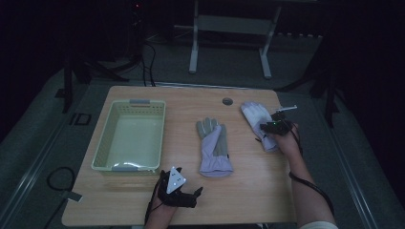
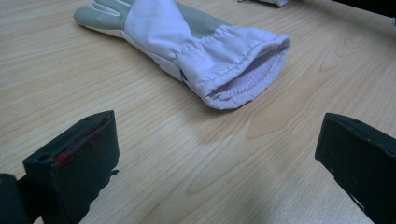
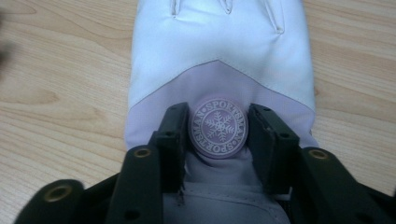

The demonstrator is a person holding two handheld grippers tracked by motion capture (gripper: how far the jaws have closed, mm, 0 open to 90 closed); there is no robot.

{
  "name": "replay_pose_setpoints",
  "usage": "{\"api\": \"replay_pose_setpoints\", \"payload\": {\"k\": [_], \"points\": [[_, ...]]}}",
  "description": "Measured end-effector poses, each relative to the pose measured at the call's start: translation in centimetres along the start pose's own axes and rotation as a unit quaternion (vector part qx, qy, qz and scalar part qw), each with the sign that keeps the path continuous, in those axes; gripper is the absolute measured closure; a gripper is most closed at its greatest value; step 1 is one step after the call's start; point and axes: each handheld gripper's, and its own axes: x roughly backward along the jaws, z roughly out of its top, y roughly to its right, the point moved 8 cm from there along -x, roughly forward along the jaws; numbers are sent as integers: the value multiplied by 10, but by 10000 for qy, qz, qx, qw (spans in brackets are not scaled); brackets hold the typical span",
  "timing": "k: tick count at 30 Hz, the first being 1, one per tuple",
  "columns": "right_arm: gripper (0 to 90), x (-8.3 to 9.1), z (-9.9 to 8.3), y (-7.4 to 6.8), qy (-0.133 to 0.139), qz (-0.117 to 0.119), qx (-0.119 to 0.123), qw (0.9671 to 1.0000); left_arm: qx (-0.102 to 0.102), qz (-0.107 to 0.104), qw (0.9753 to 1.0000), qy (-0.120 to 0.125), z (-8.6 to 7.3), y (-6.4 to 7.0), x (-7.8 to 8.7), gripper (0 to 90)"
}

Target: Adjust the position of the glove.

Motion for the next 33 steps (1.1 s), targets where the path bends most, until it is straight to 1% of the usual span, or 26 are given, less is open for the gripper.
{"api": "replay_pose_setpoints", "payload": {"k": [2,6,8,9,10,11,12,13,14,15,16,17,20,21,22,23,24,25,26,27,28,29,30,31,32,33], "points": [[624,0,0,0,-29,-27,-6,10000,-9,6,10000,-1,0,0,0,0],[677,0,1,-4,-146,-218,-63,9996,-10,13,10000,-8,0,0,0,0],[723,1,1,-6,-181,-286,-25,9994,-8,7,10000,-23,0,0,0,0],[723,1,1,-6,-181,-286,-25,9994,-8,7,10000,-23,0,0,0,0],[770,6,3,-8,-108,-509,4,9986,-7,10,10000,-19,0,0,0,0],[777,8,4,-8,-84,-570,7,9983,-7,10,10000,-19,0,0,0,0],[784,11,4,-9,-49,-626,-70,9980,-5,8,10000,-22,0,0,0,0],[784,11,4,-9,-49,-626,-70,9980,-5,8,10000,-22,0,0,0,0],[788,18,5,-11,49,-614,-163,9980,3,6,10000,-26,0,-1,0,0],[788,18,5,-11,49,-614,-163,9980,3,6,10000,-26,0,-1,0,0],[788,27,7,-13,132,-659,-277,9974,2,9,10000,-26,0,-1,0,0],[790,32,7,-13,185,-697,-314,9969,2,9,10000,-26,0,-1,0,0],[793,51,7,-18,280,-669,-523,9960,-19,18,10000,-30,0,0,0,0],[793,51,7,-18,280,-669,-523,9960,-19,18,10000,-30,0,0,0,0],[793,66,7,-21,362,-769,-554,9948,-41,19,10000,-36,0,0,0,0],[793,69,6,-22,377,-771,-564,9947,-47,20,10000,-34,0,0,0,0],[794,77,6,-24,420,-806,-534,9944,-44,20,10000,-31,0,0,0,0],[794,77,6,-24,420,-806,-534,9944,-44,20,10000,-31,0,0,0,0],[795,90,5,-27,435,-828,-563,9940,-34,25,10000,-29,0,0,0,0],[795,90,5,-27,435,-828,-563,9940,-34,25,10000,-29,0,0,0,0],[795,98,3,-30,440,-844,-579,9938,-32,27,10000,-29,0,0,0,0],[794,101,2,-31,400,-857,-560,9939,-32,27,10000,-29,0,0,0,0],[794,107,0,-32,462,-907,-627,9928,-44,27,10000,-30,0,0,0,0],[794,110,-2,-34,484,-901,-642,9927,-53,29,10000,-31,0,0,0,0],[794,114,-4,-38,451,-920,-558,9932,-58,31,10000,-31,0,0,0,0],[794,114,-4,-38,451,-920,-558,9932,-58,31,10000,-31,0,0,0,0]]}}
